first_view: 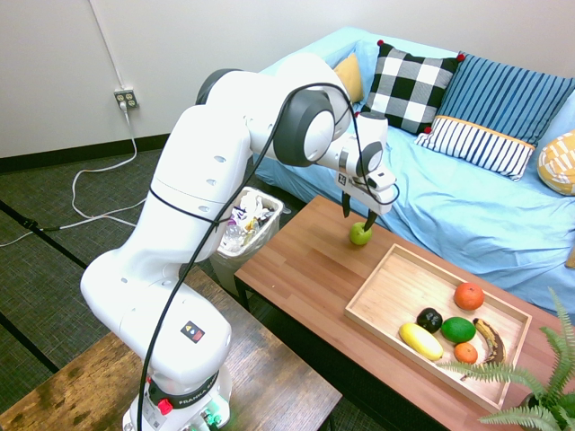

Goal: Put the apple in the tray

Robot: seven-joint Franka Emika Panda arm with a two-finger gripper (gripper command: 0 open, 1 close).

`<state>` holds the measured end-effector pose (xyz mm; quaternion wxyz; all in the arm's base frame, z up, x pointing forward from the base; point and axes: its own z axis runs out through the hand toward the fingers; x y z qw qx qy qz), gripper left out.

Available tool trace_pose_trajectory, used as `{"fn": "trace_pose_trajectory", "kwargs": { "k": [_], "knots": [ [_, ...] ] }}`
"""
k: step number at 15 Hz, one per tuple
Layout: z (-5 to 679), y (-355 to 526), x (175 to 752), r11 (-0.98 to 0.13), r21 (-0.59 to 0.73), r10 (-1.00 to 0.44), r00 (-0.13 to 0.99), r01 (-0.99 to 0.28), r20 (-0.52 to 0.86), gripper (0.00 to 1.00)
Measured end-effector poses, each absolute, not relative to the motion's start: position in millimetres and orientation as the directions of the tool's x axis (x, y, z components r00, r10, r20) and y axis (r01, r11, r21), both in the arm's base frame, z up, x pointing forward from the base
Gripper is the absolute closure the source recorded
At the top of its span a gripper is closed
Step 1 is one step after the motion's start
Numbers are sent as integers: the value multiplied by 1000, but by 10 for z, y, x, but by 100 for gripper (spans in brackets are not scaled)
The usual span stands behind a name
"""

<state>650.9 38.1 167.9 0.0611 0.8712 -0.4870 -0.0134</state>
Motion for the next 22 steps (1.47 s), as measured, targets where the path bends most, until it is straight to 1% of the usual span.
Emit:
{"fn": "trace_pose_trajectory", "kwargs": {
  "k": [6, 7, 12, 18, 20, 22],
  "knots": [
    [1324, 338, 6541, -501, 135, -861, 508, -855, 21, 0],
    [1303, 335, 6557, -499, 134, -862, 506, -856, 21, 100],
    [1104, 330, 6663, -488, 138, -869, 495, -862, 13, 100],
    [1123, 245, 6708, -472, 147, -878, 479, -869, 14, 100],
    [1195, 159, 6730, -461, 141, -883, 469, -876, 25, 100],
    [1460, -14, 6777, -448, 115, -890, 455, -886, 39, 100]
  ]
}}
